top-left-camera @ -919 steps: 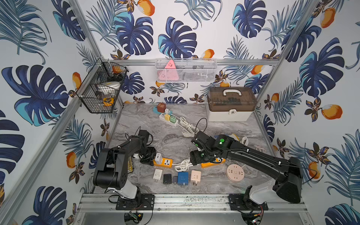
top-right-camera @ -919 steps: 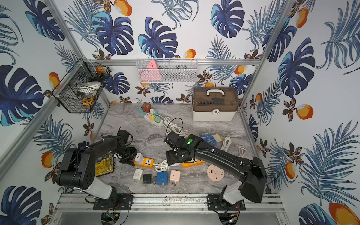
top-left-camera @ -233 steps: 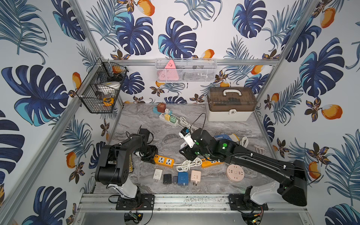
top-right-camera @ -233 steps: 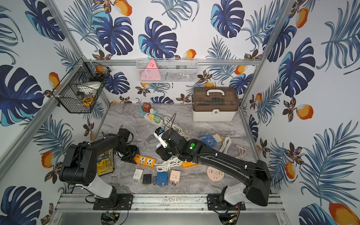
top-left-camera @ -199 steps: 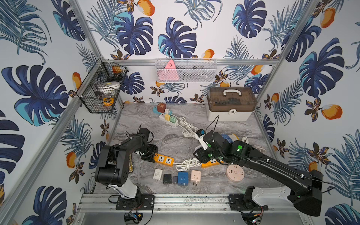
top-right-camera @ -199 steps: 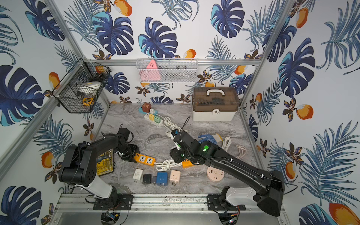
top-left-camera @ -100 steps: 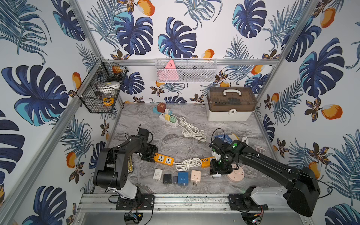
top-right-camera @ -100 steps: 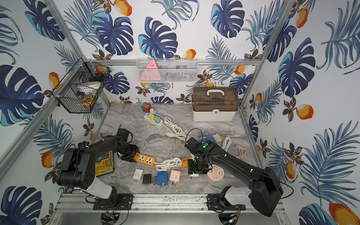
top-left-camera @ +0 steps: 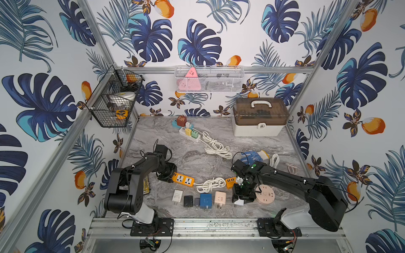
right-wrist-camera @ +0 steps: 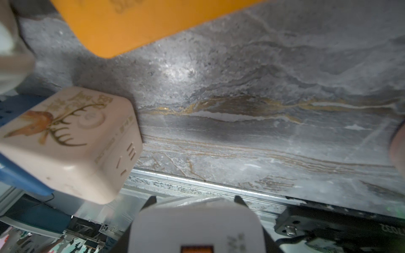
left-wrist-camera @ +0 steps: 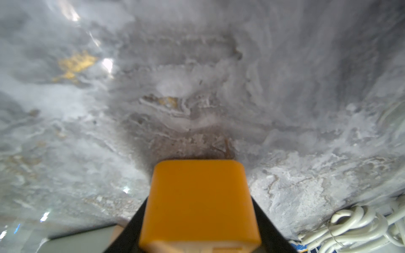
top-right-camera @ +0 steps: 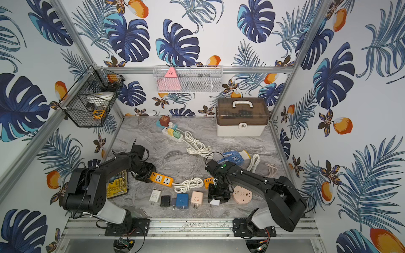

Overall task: Pull the plug off the socket
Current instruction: Place the plug at the center of the board.

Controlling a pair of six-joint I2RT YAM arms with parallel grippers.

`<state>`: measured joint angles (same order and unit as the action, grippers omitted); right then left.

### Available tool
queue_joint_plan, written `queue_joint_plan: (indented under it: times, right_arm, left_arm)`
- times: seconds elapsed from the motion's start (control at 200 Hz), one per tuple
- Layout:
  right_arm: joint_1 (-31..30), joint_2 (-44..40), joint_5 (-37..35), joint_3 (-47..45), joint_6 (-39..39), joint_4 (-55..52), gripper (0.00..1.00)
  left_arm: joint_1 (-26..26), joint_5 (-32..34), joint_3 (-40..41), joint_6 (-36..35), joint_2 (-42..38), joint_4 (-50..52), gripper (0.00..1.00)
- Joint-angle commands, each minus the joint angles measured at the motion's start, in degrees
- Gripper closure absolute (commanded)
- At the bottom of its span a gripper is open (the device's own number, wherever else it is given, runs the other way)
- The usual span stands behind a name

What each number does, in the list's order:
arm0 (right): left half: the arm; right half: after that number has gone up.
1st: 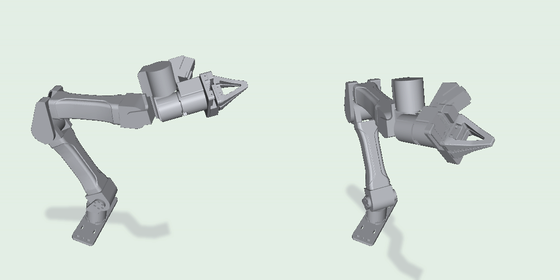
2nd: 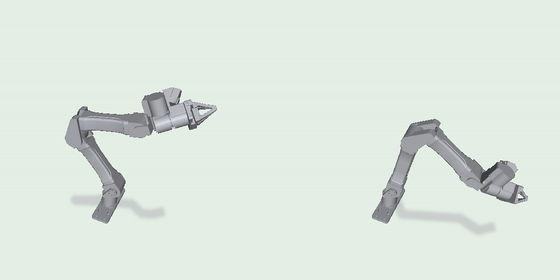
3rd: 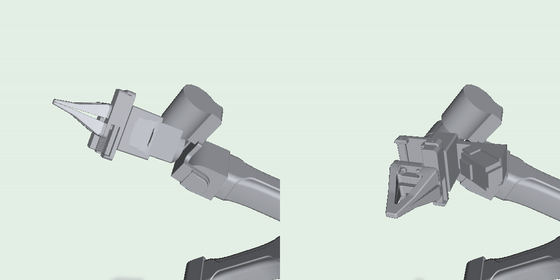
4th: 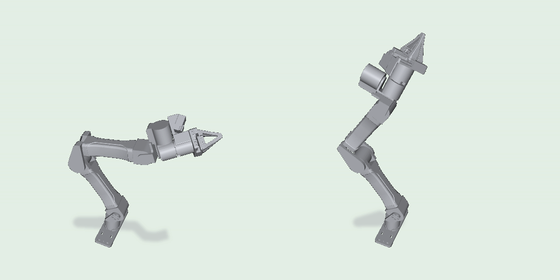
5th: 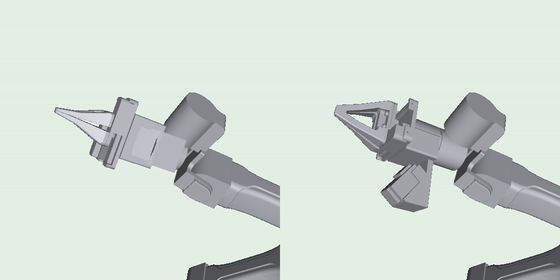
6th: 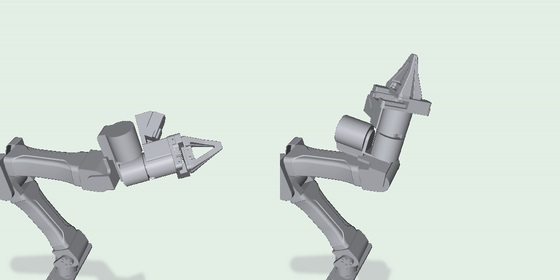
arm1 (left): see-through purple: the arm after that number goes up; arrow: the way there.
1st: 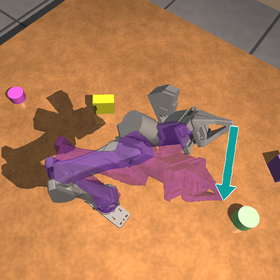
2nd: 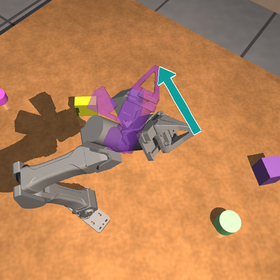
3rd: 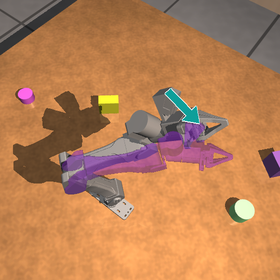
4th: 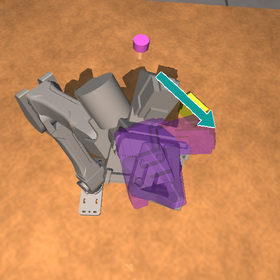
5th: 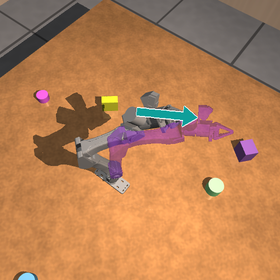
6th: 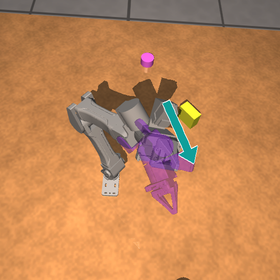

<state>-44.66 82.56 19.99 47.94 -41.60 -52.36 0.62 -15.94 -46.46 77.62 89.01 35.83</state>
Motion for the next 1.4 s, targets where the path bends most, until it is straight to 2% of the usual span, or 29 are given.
queue_joint_plan:
  times: [0.0,0.3,0.781,1.191,1.396]
  right_arm:
    - [-0.09,0.95,0.31,-0.56,-2.99,3.23,0.64]
    - [-1.01,6.74,0.8,0.3,-5.05,6.13,0.62]
    - [-5.92,12.47,1.72,2.8,-6.26,8.12,0.55]
    - [-7.07,13.09,-0.24,4.22,-6.38,6.27,0.3]
    - [-7.01,10.97,-3.3,5.81,-6.13,2.91,0.27]
  left_arm:
    - [-0.09,4.9,0.47,-2.32,-0.42,1.09,1.0]
    - [-0.09,5.0,1.49,-2.05,-1.38,0.99,1.0]
    - [-0.05,5.4,2.51,-1.56,-2.08,0.79,1.0]
    - [-0.05,6.01,1.69,-1.86,-2.16,1.38,1.0]
    - [-0.05,6.69,0.87,-2.39,-2.13,2.34,1.0]
